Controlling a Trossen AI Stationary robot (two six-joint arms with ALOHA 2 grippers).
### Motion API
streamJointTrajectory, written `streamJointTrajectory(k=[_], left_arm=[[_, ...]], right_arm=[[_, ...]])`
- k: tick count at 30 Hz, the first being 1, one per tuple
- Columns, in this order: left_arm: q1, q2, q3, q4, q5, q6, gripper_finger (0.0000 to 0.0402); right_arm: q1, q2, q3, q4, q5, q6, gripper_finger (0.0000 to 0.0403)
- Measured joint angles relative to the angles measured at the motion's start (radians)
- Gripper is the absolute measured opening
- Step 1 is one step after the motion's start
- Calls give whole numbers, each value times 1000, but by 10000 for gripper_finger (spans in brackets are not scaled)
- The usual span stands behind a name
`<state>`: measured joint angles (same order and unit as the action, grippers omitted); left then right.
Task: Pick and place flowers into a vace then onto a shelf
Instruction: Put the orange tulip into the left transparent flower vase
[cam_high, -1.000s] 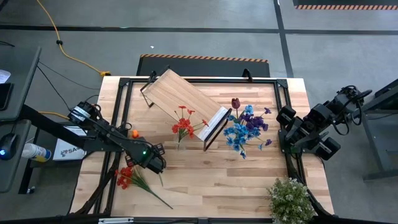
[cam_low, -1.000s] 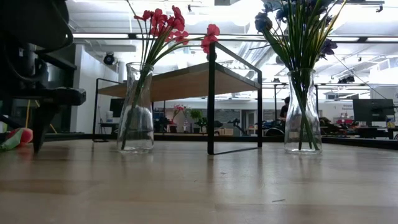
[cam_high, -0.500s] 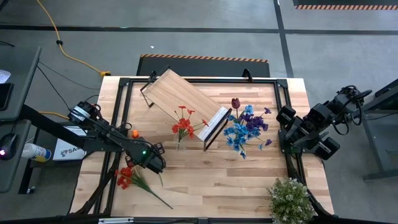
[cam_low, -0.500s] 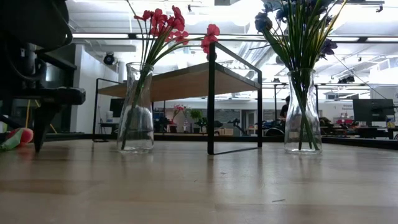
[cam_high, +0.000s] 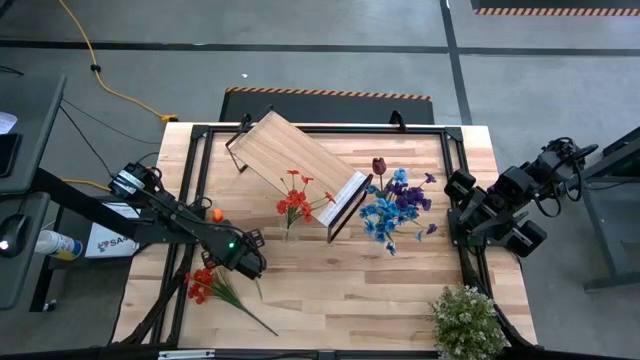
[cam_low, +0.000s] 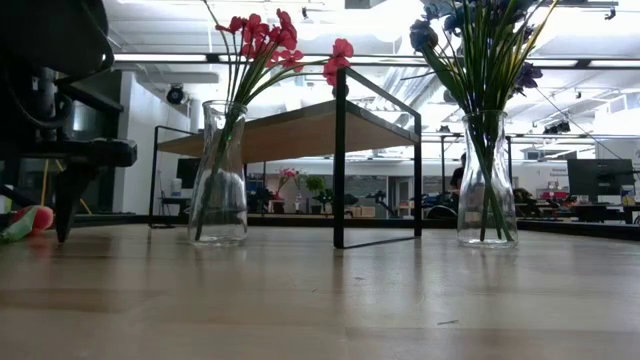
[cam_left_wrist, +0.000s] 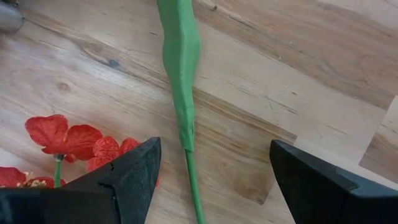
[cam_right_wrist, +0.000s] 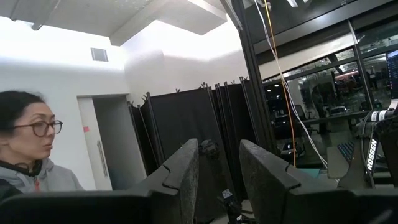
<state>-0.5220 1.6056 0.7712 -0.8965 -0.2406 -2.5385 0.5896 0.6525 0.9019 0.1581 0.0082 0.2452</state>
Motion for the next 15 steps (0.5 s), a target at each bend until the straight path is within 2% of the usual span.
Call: streamJointTrajectory(k=[15], left_arm=[[0, 0, 0, -8, 10, -5, 333]], right_arm=[[0, 0, 0, 0, 0, 0, 110]])
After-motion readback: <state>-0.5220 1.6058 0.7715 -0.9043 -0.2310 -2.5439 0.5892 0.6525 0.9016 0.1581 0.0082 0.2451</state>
